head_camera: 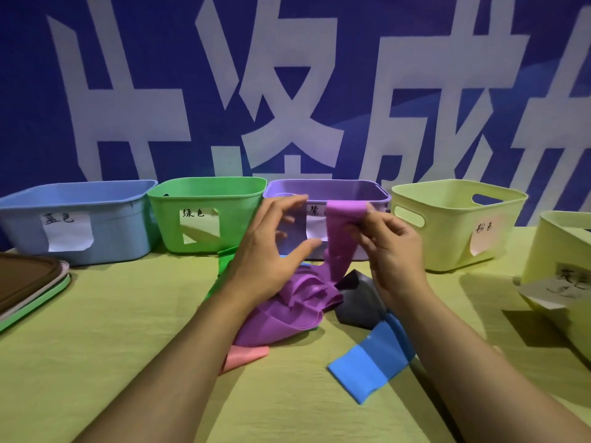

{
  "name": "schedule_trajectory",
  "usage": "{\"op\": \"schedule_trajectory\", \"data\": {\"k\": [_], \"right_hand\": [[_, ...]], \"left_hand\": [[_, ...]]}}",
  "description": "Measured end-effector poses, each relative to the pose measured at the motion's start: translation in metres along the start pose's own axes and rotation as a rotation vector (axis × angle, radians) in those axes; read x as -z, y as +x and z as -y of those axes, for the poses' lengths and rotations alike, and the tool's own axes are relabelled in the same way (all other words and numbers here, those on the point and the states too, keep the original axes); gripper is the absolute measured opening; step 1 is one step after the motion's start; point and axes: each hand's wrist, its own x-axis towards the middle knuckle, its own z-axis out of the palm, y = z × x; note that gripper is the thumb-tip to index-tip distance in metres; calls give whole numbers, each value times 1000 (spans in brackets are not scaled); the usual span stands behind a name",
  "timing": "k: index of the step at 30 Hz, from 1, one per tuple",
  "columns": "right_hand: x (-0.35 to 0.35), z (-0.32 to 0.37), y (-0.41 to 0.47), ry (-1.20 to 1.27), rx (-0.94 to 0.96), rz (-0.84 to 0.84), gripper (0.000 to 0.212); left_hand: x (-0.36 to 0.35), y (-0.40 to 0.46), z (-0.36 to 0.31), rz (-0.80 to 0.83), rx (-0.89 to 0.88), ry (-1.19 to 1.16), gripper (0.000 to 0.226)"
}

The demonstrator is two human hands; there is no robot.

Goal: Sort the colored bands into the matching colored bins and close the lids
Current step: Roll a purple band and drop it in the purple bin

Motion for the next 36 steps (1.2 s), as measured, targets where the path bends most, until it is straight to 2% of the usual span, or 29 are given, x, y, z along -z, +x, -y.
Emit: {"op": "schedule_trajectory", "data": {"k": [2, 6, 8, 10, 13, 15, 18, 21, 25, 29, 36], "right_hand": [[-6, -5, -6, -79, -6, 61, 25], [-12, -14, -13, -151, -15, 165, 26], [-12, -16, -13, -163, -40, 217, 31], [-10, -16, -12, -173, -50, 244, 31], [-8, -17, -13, -363, 22, 327, 35], [-8, -18, -13, -517, 117, 370, 28], [-8, -19, -12, -592, 224, 318, 11], [-5, -17, -11, -585, 209, 299, 15], [-10, -14, -17, -511, 232, 396, 34], [-17, -13, -21, -477, 186, 427, 20], [-38, 17, -11, -259, 111, 342, 24]], "left_hand": [[-2, 3, -4, -22, -121, 52, 66], [0, 4, -8, -146, -284, 106, 30], [1, 3, -7, -199, -275, 105, 18], [2, 2, -6, -230, -196, 47, 15], [3, 2, -9, -256, -74, -82, 16], [3, 1, -11, -244, -58, -126, 16], [2, 1, -11, -212, -90, -110, 23], [1, 1, -13, -206, -106, -110, 20], [1, -1, -17, -231, -69, -136, 11], [4, 13, -30, -279, -54, -112, 12], [33, 64, -74, -175, -38, -146, 11]]}}
